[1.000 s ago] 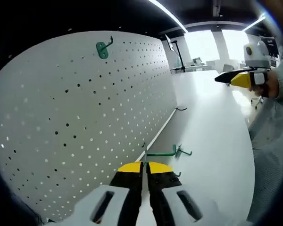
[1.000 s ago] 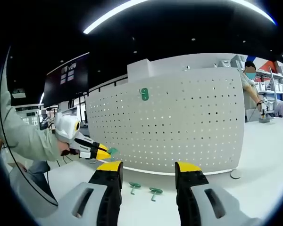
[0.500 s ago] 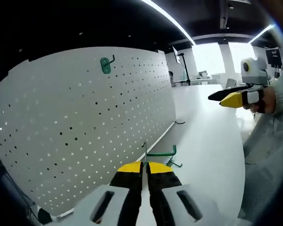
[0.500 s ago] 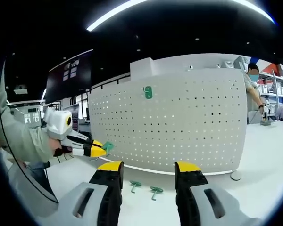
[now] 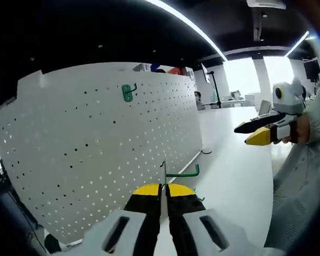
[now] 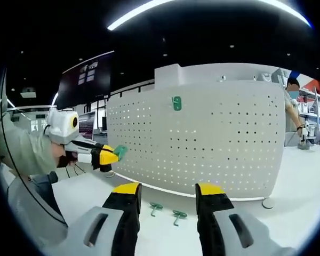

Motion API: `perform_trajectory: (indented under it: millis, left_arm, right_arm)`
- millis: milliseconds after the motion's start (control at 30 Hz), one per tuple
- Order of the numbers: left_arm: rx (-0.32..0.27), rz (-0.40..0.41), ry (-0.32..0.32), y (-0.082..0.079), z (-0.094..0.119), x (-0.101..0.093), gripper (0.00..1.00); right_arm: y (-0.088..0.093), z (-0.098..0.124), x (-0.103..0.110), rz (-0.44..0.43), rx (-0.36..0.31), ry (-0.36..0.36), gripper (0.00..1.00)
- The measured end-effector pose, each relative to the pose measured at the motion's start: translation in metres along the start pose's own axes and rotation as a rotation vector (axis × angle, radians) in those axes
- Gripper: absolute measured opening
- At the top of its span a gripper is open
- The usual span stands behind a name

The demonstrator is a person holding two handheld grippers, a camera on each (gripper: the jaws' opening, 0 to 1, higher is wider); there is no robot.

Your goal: Insert the hook assembly into the mounting plate slot until the hook locks in place.

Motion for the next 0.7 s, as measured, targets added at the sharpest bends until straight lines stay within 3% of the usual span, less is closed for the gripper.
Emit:
perform_trajectory:
  millis: [200,433,700]
  left_arm:
    - [-0.067,0.015,-0.014,-0.018,0.016,-0.003,0.04]
    - [-0.162,0.124,-0.019,-0.034,0.033,0.001,0.04]
    - [-0.217,0.186,-0.008,-0.040,0.041,-0.004,0.04]
  right_arm:
    - [0.000,0.000,0.006,0.013,0.009,-0.009,0.38]
    - [-0.002,0.005,0.004,0.018,0.006,0.003,0.38]
    - [-0.009,0.012,0.013,-0.015,-0.004,-0.018,0.38]
Point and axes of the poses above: the point that each gripper's makers call its tool centre point, and the gripper's own axes: z roughly backward along the fingers, x roughly to its left, y roughly out of its underside, the point moved 5 cm from there along z, roughly backward along the fingers, and after that the axes turned 15 degrees about x, right-handed, at the moved point
